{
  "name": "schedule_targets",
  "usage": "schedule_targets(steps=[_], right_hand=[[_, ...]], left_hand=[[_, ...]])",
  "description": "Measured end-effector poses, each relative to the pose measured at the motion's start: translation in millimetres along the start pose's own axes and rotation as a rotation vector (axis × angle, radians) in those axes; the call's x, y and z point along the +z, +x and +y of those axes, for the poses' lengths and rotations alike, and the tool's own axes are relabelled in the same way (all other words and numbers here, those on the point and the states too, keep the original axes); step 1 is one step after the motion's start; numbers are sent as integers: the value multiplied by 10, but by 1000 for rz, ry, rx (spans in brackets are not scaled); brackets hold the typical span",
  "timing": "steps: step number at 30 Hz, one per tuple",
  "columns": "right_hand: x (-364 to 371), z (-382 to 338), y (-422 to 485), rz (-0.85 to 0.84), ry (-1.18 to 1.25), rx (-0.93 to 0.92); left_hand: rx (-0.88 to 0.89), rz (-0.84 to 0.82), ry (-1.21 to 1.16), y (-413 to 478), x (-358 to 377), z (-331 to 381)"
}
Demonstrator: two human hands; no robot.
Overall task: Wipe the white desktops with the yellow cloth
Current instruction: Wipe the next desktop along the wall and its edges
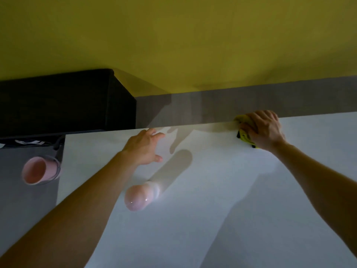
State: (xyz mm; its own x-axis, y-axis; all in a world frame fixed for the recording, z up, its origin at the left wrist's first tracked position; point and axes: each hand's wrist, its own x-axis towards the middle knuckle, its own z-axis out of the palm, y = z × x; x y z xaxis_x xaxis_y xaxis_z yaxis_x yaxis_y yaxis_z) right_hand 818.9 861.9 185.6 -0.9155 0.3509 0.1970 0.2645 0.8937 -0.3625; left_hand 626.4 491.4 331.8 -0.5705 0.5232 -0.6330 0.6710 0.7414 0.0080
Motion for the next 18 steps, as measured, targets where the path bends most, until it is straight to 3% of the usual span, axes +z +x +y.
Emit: schedule_targets(steps=[4, 13, 18], right_hand=[[-99, 267, -93, 19, -70, 135], [599, -1615, 529, -244, 92, -218], [306, -724, 269, -179, 200, -187]], left_hand=[[-43, 53, -44, 61, 134, 632], [-161, 139, 17, 45, 766, 942], [-168, 99, 3, 34, 763, 954]])
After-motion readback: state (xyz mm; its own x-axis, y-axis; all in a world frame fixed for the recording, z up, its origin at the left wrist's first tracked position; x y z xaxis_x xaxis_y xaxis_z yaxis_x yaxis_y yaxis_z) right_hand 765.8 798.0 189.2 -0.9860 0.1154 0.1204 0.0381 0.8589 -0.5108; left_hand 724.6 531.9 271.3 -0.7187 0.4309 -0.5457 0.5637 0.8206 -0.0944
